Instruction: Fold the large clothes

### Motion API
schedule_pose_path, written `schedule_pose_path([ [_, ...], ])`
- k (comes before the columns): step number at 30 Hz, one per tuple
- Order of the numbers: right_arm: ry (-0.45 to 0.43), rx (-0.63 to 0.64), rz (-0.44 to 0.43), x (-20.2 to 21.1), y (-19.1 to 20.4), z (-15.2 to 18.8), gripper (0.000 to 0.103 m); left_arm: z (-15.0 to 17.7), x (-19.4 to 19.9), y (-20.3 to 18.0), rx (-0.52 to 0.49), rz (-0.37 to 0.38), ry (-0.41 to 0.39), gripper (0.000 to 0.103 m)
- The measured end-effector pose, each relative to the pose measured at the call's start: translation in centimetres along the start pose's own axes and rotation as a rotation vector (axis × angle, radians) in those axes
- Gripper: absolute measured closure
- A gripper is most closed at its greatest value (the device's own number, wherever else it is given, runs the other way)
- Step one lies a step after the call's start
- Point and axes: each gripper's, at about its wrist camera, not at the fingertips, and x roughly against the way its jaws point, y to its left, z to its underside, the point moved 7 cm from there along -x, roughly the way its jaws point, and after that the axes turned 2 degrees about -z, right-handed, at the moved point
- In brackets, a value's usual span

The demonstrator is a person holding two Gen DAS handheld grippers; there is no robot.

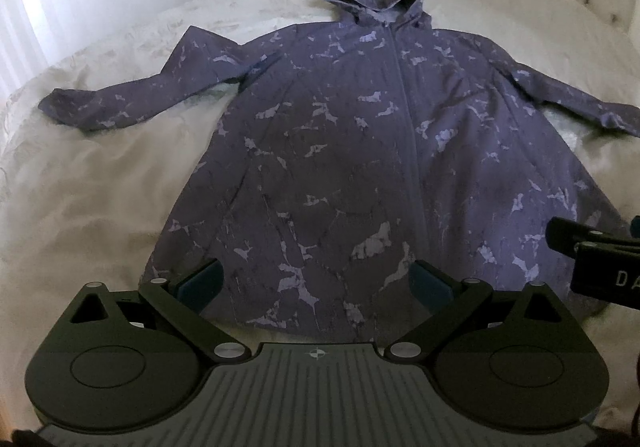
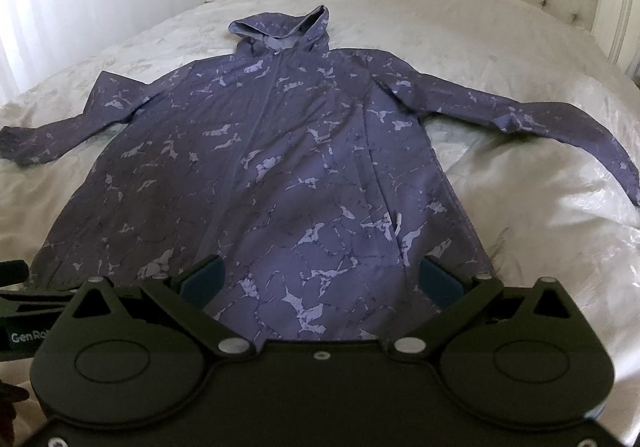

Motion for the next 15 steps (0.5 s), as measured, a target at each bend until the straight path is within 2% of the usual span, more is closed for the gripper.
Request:
schedule_pose_path([
  [15,0.004,0.004,-0.004,0.02,0.29,0.06,0.001,0.34,-0.31,0.03,0.004,0.005,0.014,0.002],
])
